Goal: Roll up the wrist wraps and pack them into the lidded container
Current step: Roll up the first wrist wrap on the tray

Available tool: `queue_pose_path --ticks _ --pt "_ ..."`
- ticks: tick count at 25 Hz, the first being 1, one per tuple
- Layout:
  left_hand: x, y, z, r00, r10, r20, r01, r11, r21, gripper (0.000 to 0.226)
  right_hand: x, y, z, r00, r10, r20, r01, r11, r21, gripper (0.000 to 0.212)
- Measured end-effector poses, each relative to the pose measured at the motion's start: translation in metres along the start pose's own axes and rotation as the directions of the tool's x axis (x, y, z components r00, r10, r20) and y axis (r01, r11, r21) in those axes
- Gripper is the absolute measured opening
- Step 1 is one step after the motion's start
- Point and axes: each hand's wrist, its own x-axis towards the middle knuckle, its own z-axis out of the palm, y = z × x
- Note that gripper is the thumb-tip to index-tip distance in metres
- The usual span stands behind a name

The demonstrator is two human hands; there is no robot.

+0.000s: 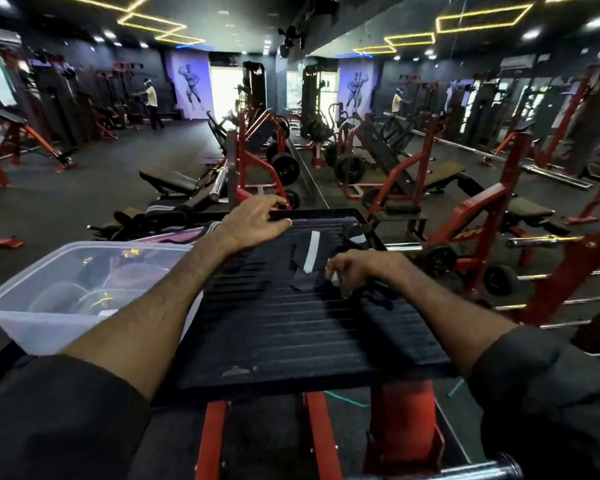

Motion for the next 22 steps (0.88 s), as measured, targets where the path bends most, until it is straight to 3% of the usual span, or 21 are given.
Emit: queue_pose_path --ticks 2,4,5,7,8,9,11,14,17,19,22 --pt "-0.005 0.005 0.008 0.999 -0.016 0.047 0.016 1.000 0.013 0.059 -0.008 -0.004 0.014 0.999 0.023 -0.045 -0.032 0.977 -0.212 0.029" --pt "-0.014 0.008 0.016 0.995 -0.037 0.091 0.036 0.999 0.009 0.054 -0.012 -0.006 0.028 0.987 -0.026 -0.157 -0.035 0.928 -0.371 0.024" --pt "-0.015 0.007 0.018 0.995 -0.039 0.091 0.041 0.999 -0.016 0.052 -0.012 -0.006 0.028 0.978 -0.048 -0.204 -0.019 0.950 -0.312 0.021" --pt "-0.019 0.006 0.014 0.997 -0.057 0.052 0.061 0.995 -0.082 0.048 -0.012 -0.009 0.014 0.947 -0.107 -0.304 0.145 0.984 0.105 0.012" --pt "-0.020 0.004 0.010 0.997 -0.070 0.020 0.072 0.989 -0.130 0.047 -0.012 -0.016 0.003 0.933 -0.126 -0.337 0.253 0.897 0.364 0.021" --pt "-0.020 0.002 0.004 0.996 -0.087 -0.028 0.080 0.978 -0.195 0.045 -0.015 -0.026 -0.010 0.917 -0.117 -0.382 0.337 0.741 0.580 0.030" --pt "-0.021 0.003 -0.012 0.981 -0.120 -0.151 0.058 0.930 -0.362 0.040 -0.022 -0.054 -0.043 0.895 -0.032 -0.446 0.419 0.406 0.812 0.039" --pt "-0.019 0.011 -0.043 0.947 -0.120 -0.297 -0.043 0.871 -0.489 0.030 -0.022 -0.088 -0.086 0.886 0.101 -0.452 0.452 0.032 0.892 0.027" --pt "-0.021 0.014 -0.071 0.972 -0.025 -0.236 -0.117 0.813 -0.571 0.021 -0.029 -0.113 -0.123 0.909 0.134 -0.394 0.413 -0.186 0.891 0.015" --pt "-0.025 0.012 -0.082 0.975 0.001 -0.222 -0.137 0.788 -0.600 0.023 -0.039 -0.128 -0.140 0.918 0.092 -0.386 0.397 -0.209 0.894 0.014" --pt "-0.022 0.001 -0.087 0.920 -0.001 -0.391 -0.193 0.868 -0.458 0.015 -0.047 -0.141 -0.148 0.912 0.077 -0.402 0.407 -0.067 0.911 0.015"
